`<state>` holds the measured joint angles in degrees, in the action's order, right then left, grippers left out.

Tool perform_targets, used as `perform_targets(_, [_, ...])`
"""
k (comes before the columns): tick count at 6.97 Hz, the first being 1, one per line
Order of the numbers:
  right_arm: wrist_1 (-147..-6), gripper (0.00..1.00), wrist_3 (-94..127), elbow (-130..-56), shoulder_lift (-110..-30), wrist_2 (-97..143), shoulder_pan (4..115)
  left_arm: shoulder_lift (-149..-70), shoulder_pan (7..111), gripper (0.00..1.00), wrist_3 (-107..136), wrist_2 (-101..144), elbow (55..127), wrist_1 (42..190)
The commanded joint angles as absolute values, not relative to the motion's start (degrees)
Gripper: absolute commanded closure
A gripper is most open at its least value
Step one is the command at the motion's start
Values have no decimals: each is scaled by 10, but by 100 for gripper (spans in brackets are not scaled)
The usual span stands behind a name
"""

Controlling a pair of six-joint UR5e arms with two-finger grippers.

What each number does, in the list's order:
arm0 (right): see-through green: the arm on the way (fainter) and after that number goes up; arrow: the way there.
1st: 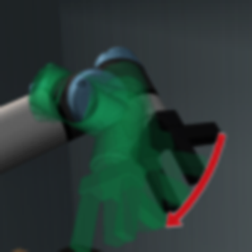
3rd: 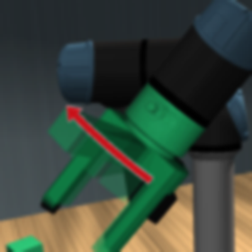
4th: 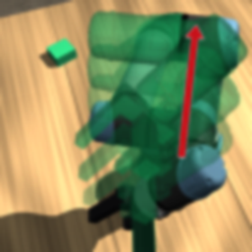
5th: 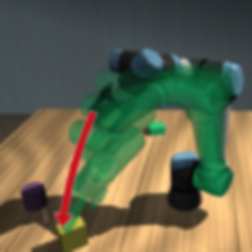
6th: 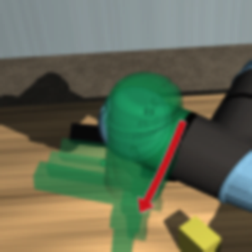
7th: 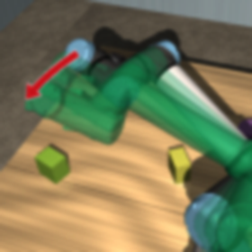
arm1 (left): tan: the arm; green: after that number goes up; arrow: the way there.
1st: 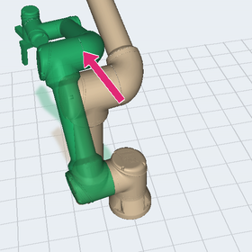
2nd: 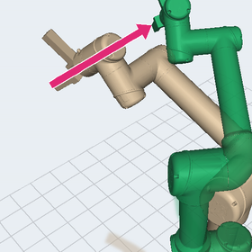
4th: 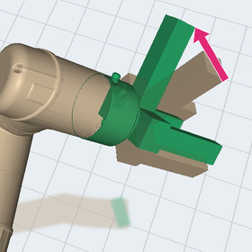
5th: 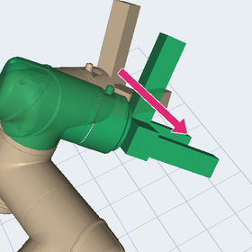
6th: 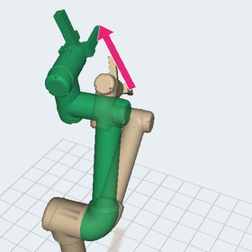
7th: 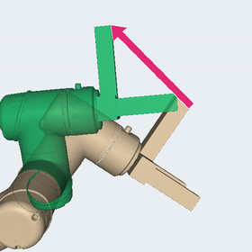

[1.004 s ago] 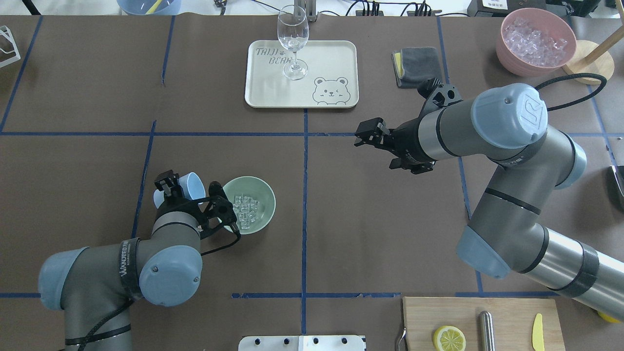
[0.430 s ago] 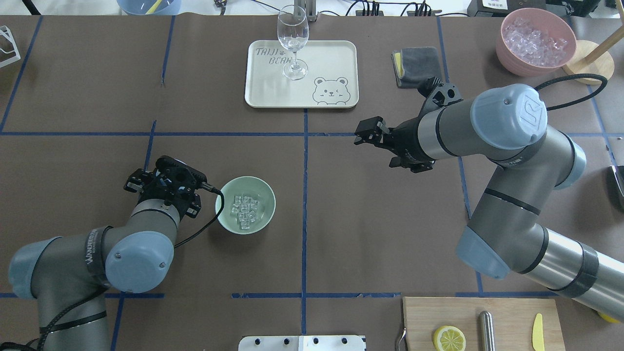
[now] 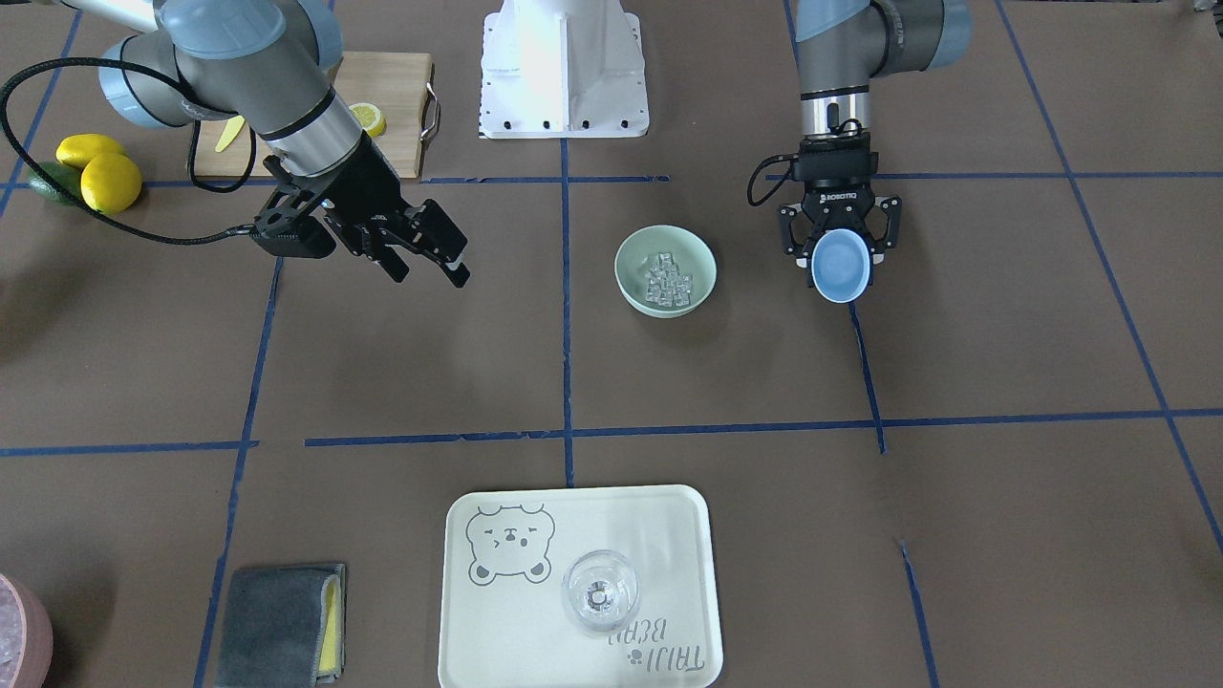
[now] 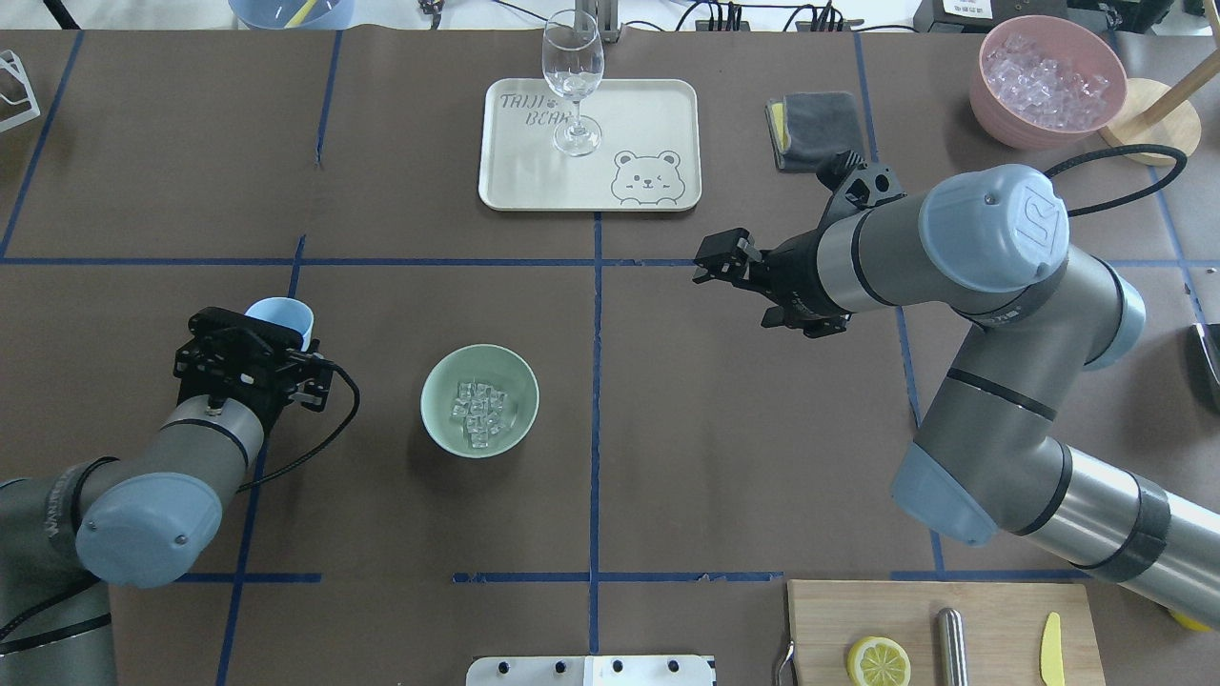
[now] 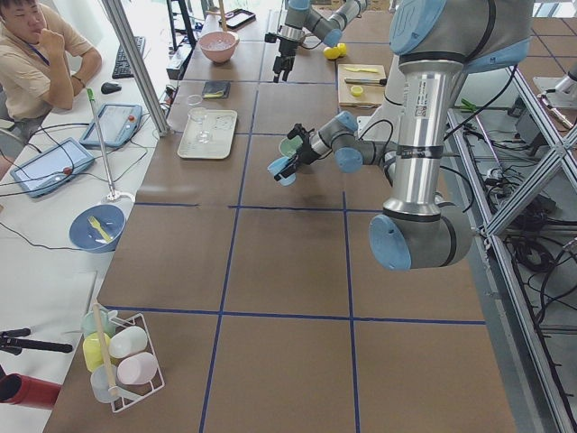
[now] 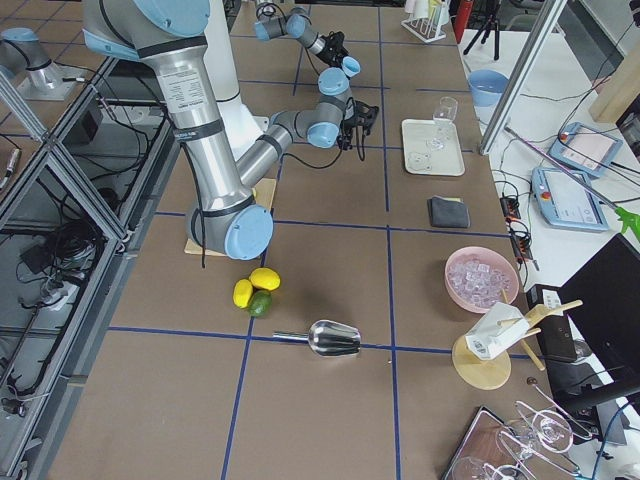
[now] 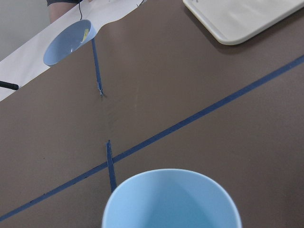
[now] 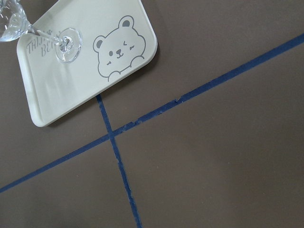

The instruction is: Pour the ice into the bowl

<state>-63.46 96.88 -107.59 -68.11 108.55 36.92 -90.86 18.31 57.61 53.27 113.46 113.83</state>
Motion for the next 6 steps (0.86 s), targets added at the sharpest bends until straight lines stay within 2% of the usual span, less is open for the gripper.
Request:
perform_targets(1, [-635, 0, 967, -1072, -684, 1076, 367, -833, 184, 100, 595, 506, 1093, 1295])
perform_targets(3, [-635, 0, 967, -1073, -684, 1075, 367, -737, 185, 100, 655, 504, 1035, 1474])
perform_targets(4, [-635, 0, 967, -1073, -685, 1075, 369, -732, 185, 100, 659, 447, 978, 1532])
perform_targets(6, [-635, 0, 968, -1077, -686, 1066, 369, -732, 185, 100, 709, 417, 940, 1642])
